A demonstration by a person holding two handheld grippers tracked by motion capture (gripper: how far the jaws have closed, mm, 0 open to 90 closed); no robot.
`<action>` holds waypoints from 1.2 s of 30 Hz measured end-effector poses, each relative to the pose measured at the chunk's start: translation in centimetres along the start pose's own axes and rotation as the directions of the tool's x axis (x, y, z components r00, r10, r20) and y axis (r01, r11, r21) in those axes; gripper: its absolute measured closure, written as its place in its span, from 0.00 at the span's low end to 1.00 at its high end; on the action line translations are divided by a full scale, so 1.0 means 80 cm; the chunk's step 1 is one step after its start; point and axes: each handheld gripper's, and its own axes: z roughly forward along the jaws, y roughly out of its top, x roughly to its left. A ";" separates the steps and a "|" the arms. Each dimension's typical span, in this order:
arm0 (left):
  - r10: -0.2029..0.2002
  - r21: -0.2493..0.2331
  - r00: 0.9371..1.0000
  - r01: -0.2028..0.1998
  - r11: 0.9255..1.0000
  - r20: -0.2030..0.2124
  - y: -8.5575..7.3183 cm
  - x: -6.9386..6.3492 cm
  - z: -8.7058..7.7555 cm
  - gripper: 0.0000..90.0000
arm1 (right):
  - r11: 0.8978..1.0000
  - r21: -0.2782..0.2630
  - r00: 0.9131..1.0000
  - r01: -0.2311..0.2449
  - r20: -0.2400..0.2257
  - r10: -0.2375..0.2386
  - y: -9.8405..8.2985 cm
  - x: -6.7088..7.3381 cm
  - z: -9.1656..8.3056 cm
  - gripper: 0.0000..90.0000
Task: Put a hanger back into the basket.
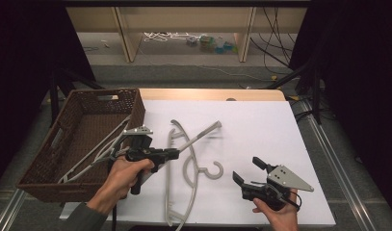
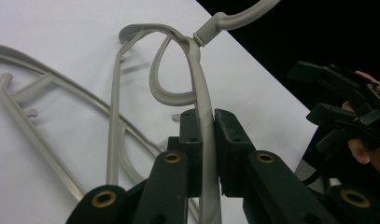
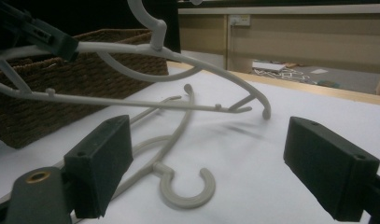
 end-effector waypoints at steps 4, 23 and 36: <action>0.022 -0.017 1.000 -0.022 1.000 -0.001 0.014 -0.003 -0.015 0.91 | 1.000 -0.001 1.000 -0.005 -0.010 0.005 -0.001 -0.001 0.002 0.18; 0.030 -0.168 0.993 -0.049 0.985 -0.114 0.056 0.012 -0.145 0.91 | 1.000 -0.006 1.000 -0.008 -0.010 0.008 -0.002 0.000 0.003 0.18; -0.084 -0.254 0.974 0.029 0.967 -0.209 0.033 0.064 -0.220 0.91 | 1.000 0.013 1.000 -0.001 -0.004 0.001 -0.001 -0.001 0.002 0.18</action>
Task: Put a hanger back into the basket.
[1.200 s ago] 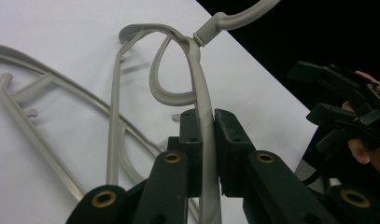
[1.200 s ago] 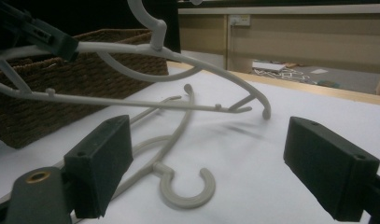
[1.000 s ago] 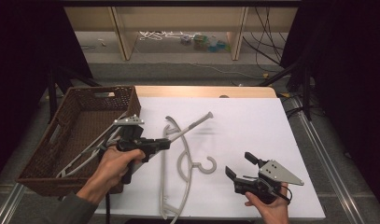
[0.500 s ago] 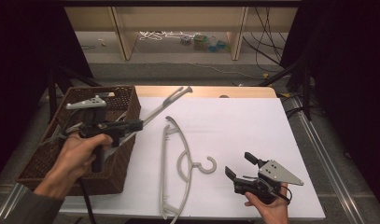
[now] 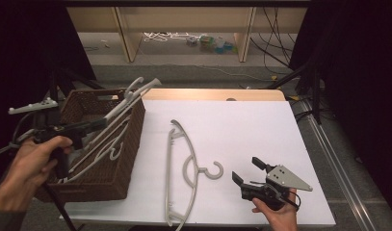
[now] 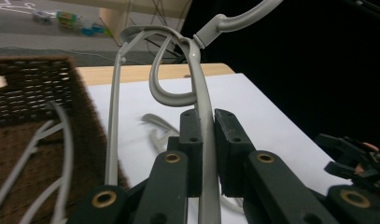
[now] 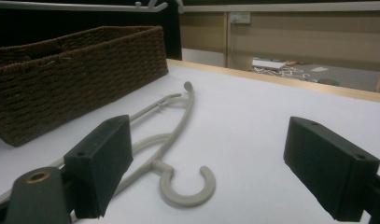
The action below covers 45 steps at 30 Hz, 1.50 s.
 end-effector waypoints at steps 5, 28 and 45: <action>-0.020 -0.011 0.999 0.019 1.000 -0.031 -0.004 0.021 -0.022 0.91 | 1.000 -0.001 1.000 -0.006 -0.006 0.006 -0.001 -0.001 0.002 0.18; -0.018 0.103 0.994 0.029 0.994 -0.106 -0.044 0.090 -0.015 0.91 | 1.000 0.007 1.000 -0.001 0.005 0.001 -0.001 0.000 0.002 0.18; 0.066 0.168 0.997 -0.058 0.984 -0.047 -0.063 0.126 -0.012 0.91 | 1.000 0.005 1.000 0.003 0.004 -0.003 -0.001 0.000 0.002 0.18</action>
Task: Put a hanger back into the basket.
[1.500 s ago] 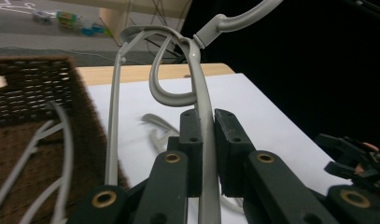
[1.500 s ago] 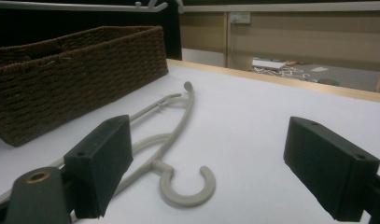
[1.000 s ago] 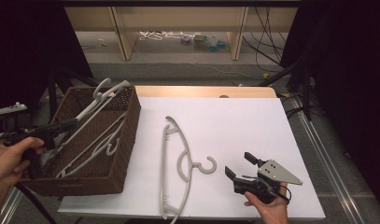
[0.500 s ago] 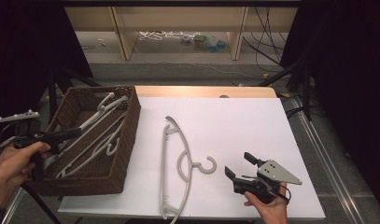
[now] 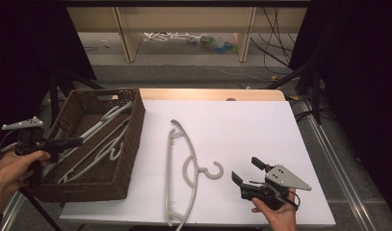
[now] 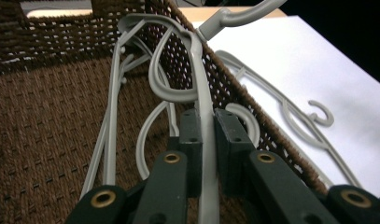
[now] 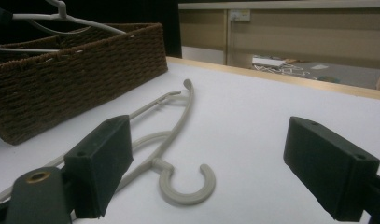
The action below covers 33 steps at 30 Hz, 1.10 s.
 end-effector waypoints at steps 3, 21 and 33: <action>0.009 0.014 1.000 -0.009 1.000 -0.012 -0.002 0.004 0.000 0.90 | 1.000 0.005 1.000 0.000 -0.002 0.000 0.000 0.000 0.000 0.18; 0.105 0.105 0.994 -0.101 0.989 -0.036 0.011 0.023 -0.004 0.90 | 1.000 0.007 1.000 -0.005 -0.005 0.005 0.000 0.000 0.000 0.18; 0.172 0.247 0.984 -0.157 0.956 -0.041 -0.014 0.027 0.016 0.89 | 1.000 -0.003 1.000 -0.002 -0.008 0.002 -0.001 -0.001 0.002 0.18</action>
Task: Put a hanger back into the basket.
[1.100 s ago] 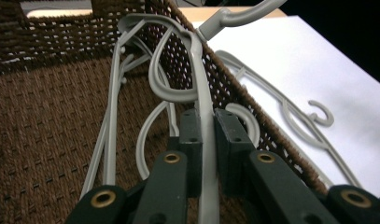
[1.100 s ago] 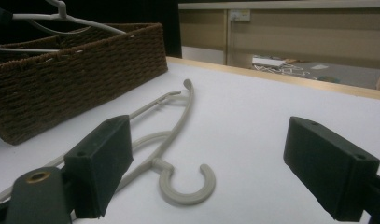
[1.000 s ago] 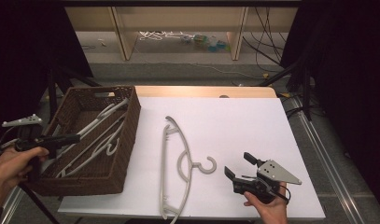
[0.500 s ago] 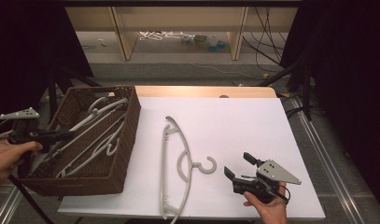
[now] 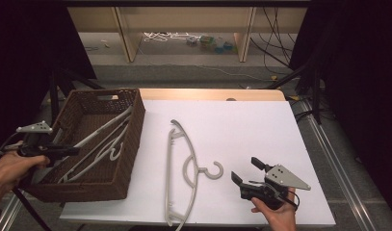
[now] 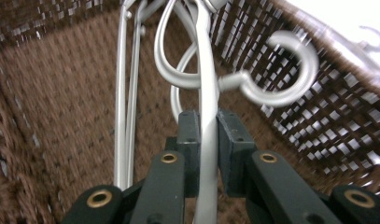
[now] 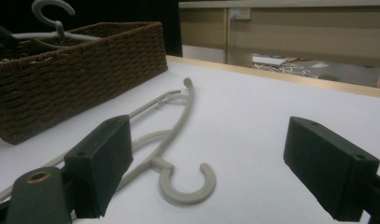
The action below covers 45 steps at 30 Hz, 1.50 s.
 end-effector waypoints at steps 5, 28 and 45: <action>0.012 0.065 1.000 -0.012 0.998 0.004 -0.003 -0.003 0.009 0.89 | 1.000 0.002 1.000 -0.011 0.001 0.011 -0.001 0.001 0.001 0.18; -0.124 -0.185 0.991 0.114 0.976 -0.044 0.028 -0.043 -0.007 0.49 | 1.000 0.007 1.000 -0.005 -0.002 0.005 0.000 0.000 -0.001 0.18; -0.131 -0.384 0.991 0.134 0.914 0.035 0.054 -0.124 0.001 0.30 | 1.000 0.007 1.000 -0.002 0.013 0.002 0.001 0.000 -0.003 0.18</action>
